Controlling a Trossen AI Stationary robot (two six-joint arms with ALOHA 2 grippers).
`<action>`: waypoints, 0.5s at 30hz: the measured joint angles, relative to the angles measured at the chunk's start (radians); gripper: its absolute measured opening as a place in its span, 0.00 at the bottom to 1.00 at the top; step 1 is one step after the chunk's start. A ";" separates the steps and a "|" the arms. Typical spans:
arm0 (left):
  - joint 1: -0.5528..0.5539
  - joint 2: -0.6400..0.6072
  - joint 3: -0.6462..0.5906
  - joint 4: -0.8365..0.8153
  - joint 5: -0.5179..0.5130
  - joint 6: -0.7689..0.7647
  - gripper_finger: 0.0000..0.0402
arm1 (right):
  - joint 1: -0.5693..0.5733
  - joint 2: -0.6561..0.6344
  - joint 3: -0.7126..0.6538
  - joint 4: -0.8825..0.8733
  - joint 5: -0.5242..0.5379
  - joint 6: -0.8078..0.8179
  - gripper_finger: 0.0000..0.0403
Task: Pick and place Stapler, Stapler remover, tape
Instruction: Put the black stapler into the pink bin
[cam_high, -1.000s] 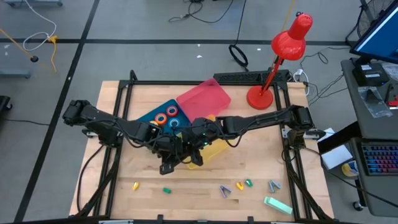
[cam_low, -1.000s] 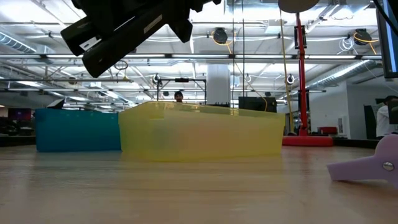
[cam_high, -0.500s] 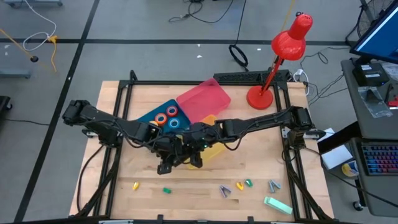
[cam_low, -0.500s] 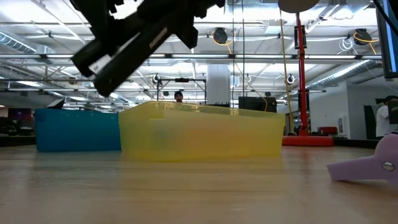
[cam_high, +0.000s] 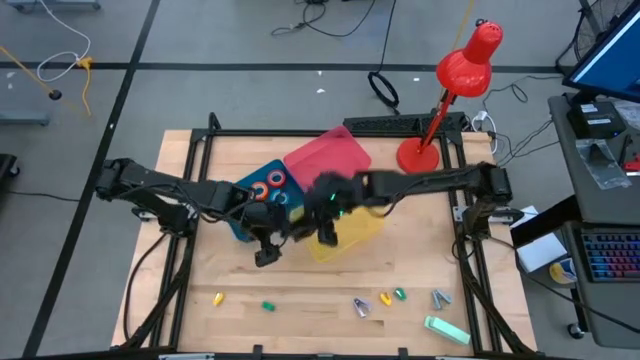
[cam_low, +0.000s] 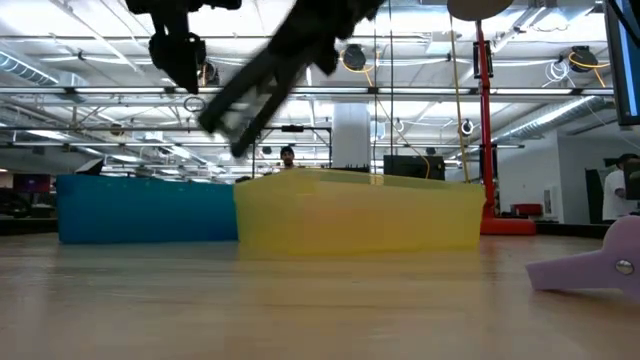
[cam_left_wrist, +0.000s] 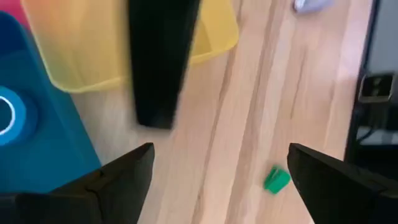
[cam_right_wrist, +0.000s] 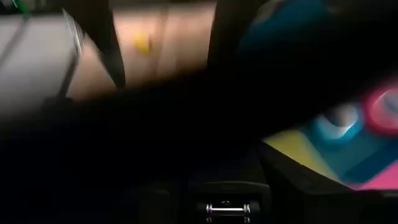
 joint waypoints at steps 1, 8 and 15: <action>0.001 -0.016 0.000 0.004 -0.013 -0.015 0.91 | -0.019 -0.020 0.003 0.019 -0.013 -0.005 0.32; 0.001 -0.127 0.000 0.121 -0.116 -0.104 0.91 | -0.178 -0.157 0.003 0.035 0.005 -0.116 0.32; -0.017 -0.175 -0.003 0.199 -0.168 -0.138 0.91 | -0.388 -0.141 0.002 -0.001 -0.101 -0.279 0.32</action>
